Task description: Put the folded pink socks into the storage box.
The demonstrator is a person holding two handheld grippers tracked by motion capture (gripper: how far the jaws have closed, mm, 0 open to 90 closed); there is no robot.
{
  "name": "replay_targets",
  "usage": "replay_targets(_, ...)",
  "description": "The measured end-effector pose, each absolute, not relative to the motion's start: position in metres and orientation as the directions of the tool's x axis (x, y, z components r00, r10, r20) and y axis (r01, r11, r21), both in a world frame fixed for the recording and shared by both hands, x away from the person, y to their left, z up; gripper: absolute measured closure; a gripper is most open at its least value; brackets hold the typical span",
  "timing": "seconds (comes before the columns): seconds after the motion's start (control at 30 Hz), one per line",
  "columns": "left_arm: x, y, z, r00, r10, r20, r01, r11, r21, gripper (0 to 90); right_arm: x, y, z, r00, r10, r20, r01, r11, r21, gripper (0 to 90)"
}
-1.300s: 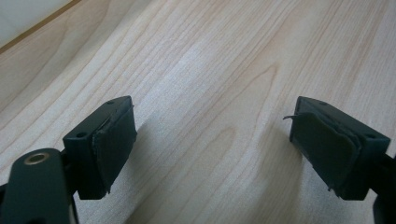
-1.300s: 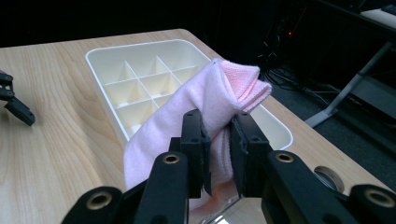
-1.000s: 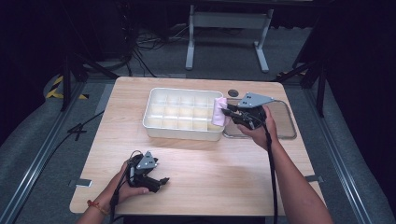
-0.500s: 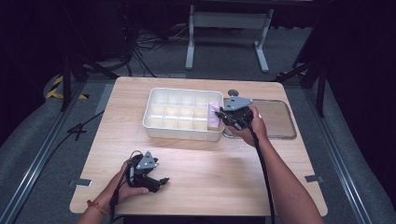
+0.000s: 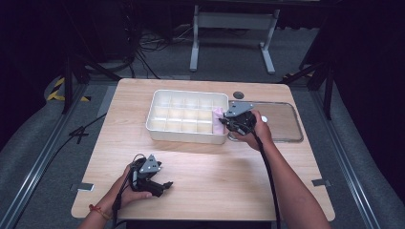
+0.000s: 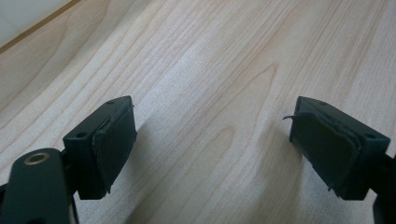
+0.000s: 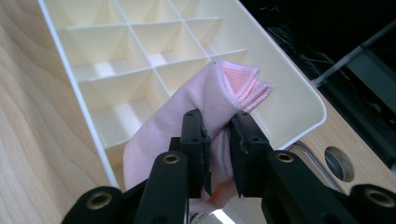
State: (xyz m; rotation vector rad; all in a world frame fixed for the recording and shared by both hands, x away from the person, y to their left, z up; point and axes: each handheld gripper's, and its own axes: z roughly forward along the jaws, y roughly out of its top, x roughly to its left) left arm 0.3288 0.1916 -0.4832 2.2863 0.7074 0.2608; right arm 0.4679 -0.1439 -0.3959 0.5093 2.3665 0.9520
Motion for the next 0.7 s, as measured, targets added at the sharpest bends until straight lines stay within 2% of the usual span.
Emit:
replay_targets(0.53, 0.329, 0.191, -0.483, 0.828, 0.561, -0.021, 0.416, -0.588, 0.694, 14.9, 0.471, -0.135, -0.406, -0.846, 0.43, -0.314, 0.138, 0.747, 0.651, 76.4)
replay_targets(0.7, 0.329, 0.191, -0.483, 0.828, 0.561, -0.021, 0.416, -0.588, 0.694, 14.9, 0.474, -0.132, -0.411, -0.868, 0.396, -0.298, 0.167, 0.8, 0.576, 77.3)
